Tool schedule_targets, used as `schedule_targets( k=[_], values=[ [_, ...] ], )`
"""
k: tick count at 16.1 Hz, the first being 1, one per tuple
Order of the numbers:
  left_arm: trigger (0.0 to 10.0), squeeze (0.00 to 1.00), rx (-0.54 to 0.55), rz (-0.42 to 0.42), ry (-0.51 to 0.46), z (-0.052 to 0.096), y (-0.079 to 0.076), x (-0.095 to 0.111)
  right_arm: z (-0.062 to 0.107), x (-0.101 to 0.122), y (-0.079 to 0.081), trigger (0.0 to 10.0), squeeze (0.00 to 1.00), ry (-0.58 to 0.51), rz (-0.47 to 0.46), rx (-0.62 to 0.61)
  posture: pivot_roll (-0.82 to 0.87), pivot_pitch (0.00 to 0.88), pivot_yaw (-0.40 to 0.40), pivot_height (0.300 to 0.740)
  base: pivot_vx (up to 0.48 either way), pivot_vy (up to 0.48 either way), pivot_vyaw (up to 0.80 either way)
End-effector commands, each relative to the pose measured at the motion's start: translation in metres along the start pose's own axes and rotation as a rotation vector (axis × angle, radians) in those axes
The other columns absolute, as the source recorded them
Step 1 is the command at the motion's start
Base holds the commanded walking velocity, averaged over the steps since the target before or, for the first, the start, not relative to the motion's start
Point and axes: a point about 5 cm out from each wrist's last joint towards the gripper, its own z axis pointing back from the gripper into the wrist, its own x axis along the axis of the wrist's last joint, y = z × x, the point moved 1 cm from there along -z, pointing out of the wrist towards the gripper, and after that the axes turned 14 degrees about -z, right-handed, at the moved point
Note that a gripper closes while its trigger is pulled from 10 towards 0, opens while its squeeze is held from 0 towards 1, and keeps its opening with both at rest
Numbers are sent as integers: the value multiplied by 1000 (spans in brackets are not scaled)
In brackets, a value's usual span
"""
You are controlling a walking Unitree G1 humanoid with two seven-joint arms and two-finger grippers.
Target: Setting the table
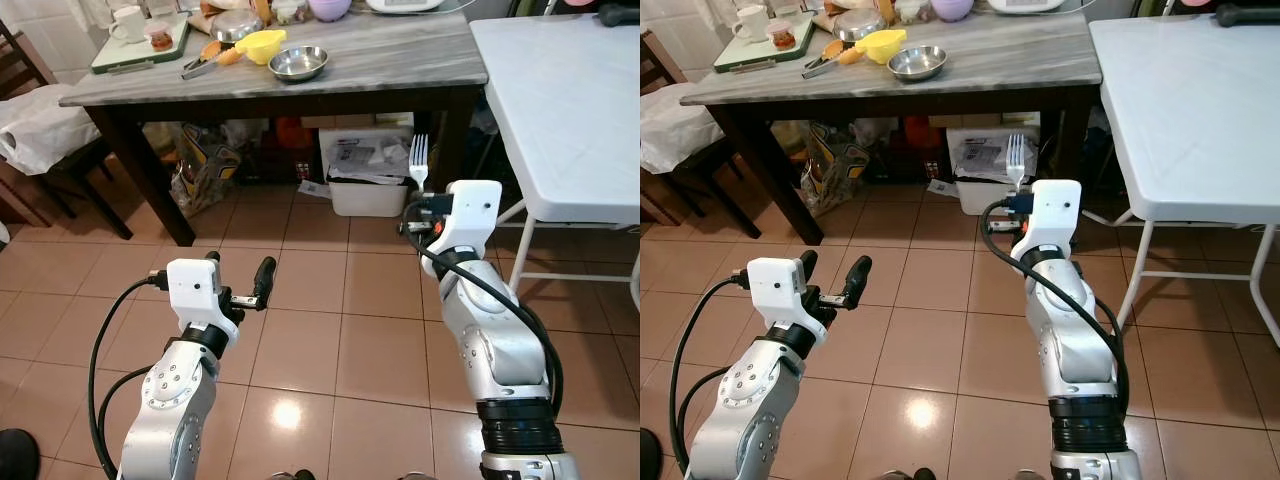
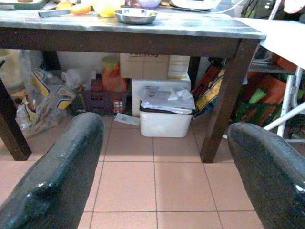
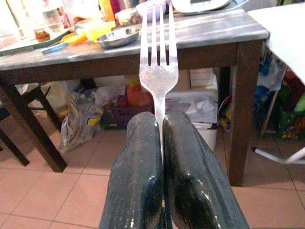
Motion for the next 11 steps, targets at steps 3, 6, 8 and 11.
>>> schedule_targets(
  k=[3,6,8,11],
  values=[
    [10000,0,6,-11,-7,2,4,3,-1,1,8,10000,0,-15,-2,27,-151,135,120,740,304,0,0],
    [10000,0,10,-12,-12,4,5,4,0,-5,2,10000,0,-8,18,12,-147,138,122,740,315,0,0],
    [10000,0,9,-9,-21,3,5,7,0,-5,0,10000,0,-8,20,7,-148,138,124,740,332,0,0],
    [10000,0,-17,-4,-24,3,1,8,1,-8,-1,10000,0,-9,29,0,-150,140,134,740,338,0,0]
  ],
)
